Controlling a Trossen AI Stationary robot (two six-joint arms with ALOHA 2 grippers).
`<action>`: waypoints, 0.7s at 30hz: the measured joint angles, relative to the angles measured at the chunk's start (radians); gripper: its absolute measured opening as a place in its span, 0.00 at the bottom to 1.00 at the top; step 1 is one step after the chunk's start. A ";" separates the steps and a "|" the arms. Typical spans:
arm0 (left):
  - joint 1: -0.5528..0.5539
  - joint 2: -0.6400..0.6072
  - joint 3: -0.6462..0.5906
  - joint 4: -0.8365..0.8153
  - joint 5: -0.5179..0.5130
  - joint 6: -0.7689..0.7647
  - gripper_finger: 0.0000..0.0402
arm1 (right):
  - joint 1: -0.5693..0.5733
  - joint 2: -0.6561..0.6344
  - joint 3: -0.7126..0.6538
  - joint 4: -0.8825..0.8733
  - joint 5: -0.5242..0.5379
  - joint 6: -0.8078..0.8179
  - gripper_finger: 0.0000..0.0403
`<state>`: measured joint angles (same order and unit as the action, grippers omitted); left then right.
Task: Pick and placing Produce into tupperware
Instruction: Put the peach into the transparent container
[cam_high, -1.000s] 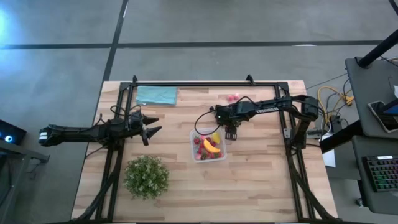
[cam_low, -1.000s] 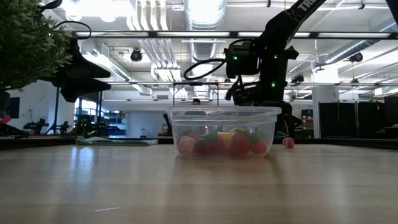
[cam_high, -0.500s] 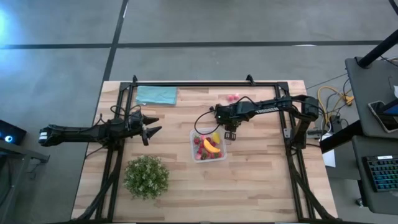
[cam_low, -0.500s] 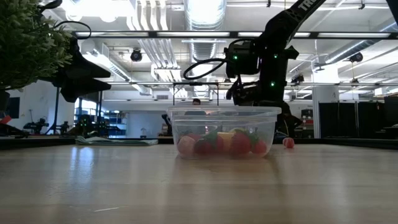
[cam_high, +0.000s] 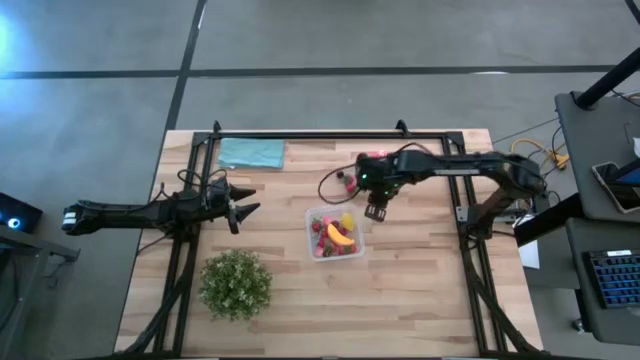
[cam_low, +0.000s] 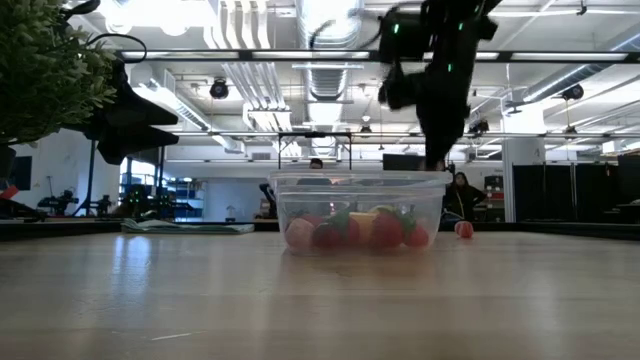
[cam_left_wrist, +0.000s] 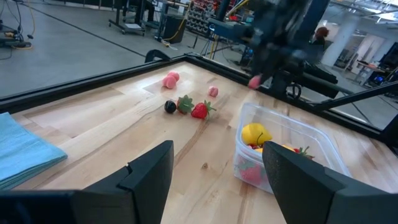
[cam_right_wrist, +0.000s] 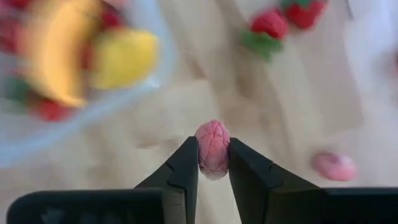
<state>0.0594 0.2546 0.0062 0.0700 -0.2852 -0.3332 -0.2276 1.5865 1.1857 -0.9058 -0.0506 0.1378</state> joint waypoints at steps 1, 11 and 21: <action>0.000 0.000 0.000 0.000 0.000 0.000 0.58 | 0.004 -0.021 0.013 -0.003 -0.033 0.030 0.18; 0.000 0.000 0.000 0.000 0.000 0.000 0.58 | 0.131 0.015 0.098 0.085 -0.111 0.205 0.24; 0.000 0.000 0.000 0.000 0.000 0.000 0.58 | 0.204 0.192 0.240 0.091 -0.055 0.275 0.27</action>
<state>0.0597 0.2545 0.0063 0.0700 -0.2852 -0.3332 -0.0236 1.7788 1.4254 -0.8146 -0.1059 0.4126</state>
